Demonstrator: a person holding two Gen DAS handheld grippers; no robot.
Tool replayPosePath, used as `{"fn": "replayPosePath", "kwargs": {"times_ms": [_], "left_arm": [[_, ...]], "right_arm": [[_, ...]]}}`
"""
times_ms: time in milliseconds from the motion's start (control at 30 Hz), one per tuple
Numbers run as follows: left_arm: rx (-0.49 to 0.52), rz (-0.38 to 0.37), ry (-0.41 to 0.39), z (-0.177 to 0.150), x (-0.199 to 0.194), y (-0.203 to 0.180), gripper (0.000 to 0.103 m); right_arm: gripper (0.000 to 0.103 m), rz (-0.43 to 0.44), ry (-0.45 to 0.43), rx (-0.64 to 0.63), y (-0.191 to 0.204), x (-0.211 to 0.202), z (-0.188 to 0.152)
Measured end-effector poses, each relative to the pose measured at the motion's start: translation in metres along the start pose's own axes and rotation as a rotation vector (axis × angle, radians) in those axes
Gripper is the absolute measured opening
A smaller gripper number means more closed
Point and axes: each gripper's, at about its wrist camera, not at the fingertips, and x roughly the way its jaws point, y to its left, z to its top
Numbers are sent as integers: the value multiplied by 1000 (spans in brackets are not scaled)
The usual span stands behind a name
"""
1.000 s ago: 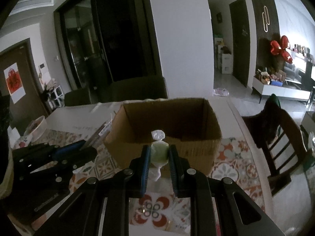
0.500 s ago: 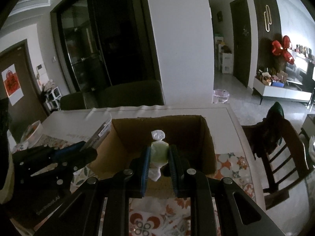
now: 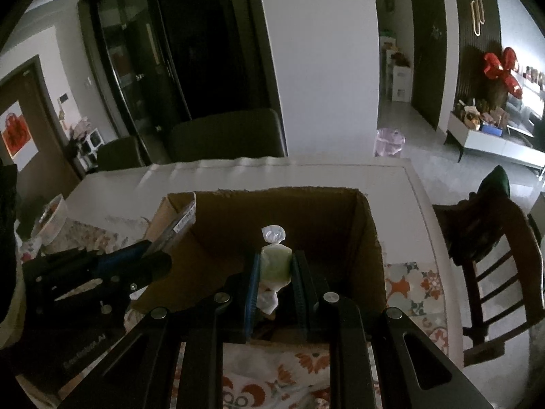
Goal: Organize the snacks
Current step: 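Carry both held items into the cardboard box and open both tools, then withdraw both tools from the box toward the candies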
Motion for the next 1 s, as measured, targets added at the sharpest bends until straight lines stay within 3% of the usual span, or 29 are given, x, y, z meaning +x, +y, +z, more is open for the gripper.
{"fn": "replayPosePath", "kwargs": {"times_ms": [133, 200, 233, 300, 367, 433, 667, 833, 1000], "left_arm": [[-15, 12, 27, 2, 7, 2, 19], [-25, 28, 32, 4, 6, 4, 29], [-28, 35, 32, 4, 5, 5, 42], [-33, 69, 22, 5, 0, 6, 48], [-31, 90, 16, 5, -5, 7, 52], [-35, 106, 9, 4, -11, 8, 56], [-24, 119, -11, -6, -32, 1, 60], [-22, 127, -22, -18, -48, -5, 62], [-30, 123, -27, -31, -59, -8, 65]], "right_arm": [[20, -3, 32, -1, -1, 11, 2], [21, -5, 46, 0, -1, 14, 2], [21, -14, 55, -5, 0, 16, 2], [28, -29, 72, -7, 0, 17, 2], [47, -50, 77, 0, 0, 15, 1], [52, -70, 69, 2, -1, 10, 0], [63, -92, 58, 17, -1, -10, -6], [65, -100, 43, 18, 0, -28, -15], [81, -147, 9, 9, -1, -47, -26]]}}
